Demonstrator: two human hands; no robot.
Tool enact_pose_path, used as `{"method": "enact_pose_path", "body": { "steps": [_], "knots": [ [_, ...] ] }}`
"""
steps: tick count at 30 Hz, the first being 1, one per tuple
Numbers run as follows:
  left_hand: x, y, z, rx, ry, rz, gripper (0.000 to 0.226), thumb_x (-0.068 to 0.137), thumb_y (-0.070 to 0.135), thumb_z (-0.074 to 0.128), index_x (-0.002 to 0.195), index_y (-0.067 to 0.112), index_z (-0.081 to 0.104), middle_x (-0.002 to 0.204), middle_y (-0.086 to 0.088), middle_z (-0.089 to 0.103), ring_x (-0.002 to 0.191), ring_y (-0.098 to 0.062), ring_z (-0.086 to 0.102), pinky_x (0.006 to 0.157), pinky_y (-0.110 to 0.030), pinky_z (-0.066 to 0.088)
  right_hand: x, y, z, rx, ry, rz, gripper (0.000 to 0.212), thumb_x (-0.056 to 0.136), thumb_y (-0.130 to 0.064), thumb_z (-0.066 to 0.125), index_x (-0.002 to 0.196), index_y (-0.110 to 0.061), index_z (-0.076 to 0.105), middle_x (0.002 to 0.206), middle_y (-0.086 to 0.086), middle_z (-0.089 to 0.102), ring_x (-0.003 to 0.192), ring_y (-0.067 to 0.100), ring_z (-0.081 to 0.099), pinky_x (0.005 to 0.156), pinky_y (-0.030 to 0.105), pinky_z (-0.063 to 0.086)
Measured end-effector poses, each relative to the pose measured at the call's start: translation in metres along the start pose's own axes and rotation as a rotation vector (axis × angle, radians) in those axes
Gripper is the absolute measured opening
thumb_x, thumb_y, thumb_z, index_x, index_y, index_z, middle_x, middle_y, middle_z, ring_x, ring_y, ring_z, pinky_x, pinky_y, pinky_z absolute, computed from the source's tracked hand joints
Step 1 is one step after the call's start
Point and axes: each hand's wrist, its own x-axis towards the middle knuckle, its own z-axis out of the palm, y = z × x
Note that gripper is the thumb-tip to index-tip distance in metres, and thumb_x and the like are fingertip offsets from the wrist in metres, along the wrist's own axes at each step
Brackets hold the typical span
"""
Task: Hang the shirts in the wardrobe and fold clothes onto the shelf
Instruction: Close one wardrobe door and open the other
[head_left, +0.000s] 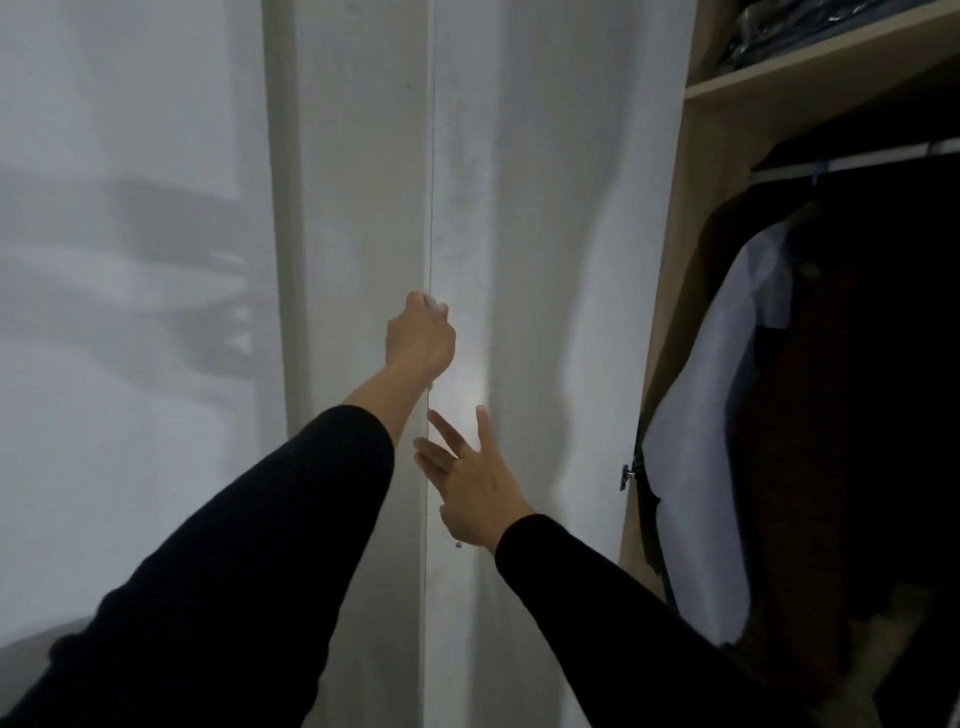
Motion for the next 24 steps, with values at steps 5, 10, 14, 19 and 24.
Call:
{"method": "enact_pose_path", "body": {
  "steps": [5,10,14,19,24],
  "knots": [
    [-0.026,0.008,0.007,0.010,0.144,0.109,0.034,0.103,0.030,0.031,0.111,0.008,0.055,0.085,0.000,0.055,0.066,-0.010,0.046,0.057,-0.019,0.029,-0.036,0.005,-0.001,0.004,0.096,-0.009,0.059,0.098,-0.037,0.035,0.152,-0.019,0.020,0.161,-0.002,0.011,0.147,0.028,-0.017,0.103,0.066,-0.020],
    [-0.069,0.031,0.020,-0.083,0.227,0.226,0.032,0.099,0.037,0.042,0.105,0.014,0.062,0.092,0.003,0.067,0.077,-0.006,0.055,0.065,-0.011,0.032,-0.087,0.025,-0.008,0.084,0.239,-0.012,0.035,0.089,-0.037,0.053,0.119,-0.023,0.065,0.135,-0.007,0.054,0.145,0.023,0.023,0.107,0.067,0.000],
    [-0.111,0.062,0.039,-0.202,0.256,0.270,0.033,0.095,0.042,0.048,0.101,0.015,0.065,0.090,0.004,0.069,0.080,-0.009,0.062,0.061,-0.005,0.036,-0.135,0.045,-0.011,0.065,0.318,-0.022,0.023,0.090,-0.034,0.051,0.092,-0.023,0.071,0.113,-0.009,0.064,0.142,0.023,0.027,0.108,0.068,-0.001],
    [-0.154,0.101,0.077,-0.261,0.270,0.347,0.034,0.092,0.046,0.050,0.103,0.016,0.064,0.092,0.003,0.070,0.076,-0.004,0.058,0.063,-0.004,0.037,-0.194,0.074,-0.008,0.002,0.338,0.031,0.022,0.087,-0.037,0.055,0.085,-0.022,0.072,0.102,-0.008,0.068,0.139,0.024,0.028,0.106,0.070,0.006],
    [-0.184,0.137,0.121,-0.307,0.226,0.411,0.037,0.091,0.049,0.050,0.107,0.018,0.061,0.098,0.002,0.067,0.083,-0.008,0.062,0.068,-0.008,0.040,-0.250,0.104,0.003,-0.036,0.313,0.133,0.014,0.073,-0.035,0.070,0.080,-0.024,0.072,0.098,-0.007,0.068,0.134,0.022,0.034,0.105,0.070,0.014]
  ]
}}
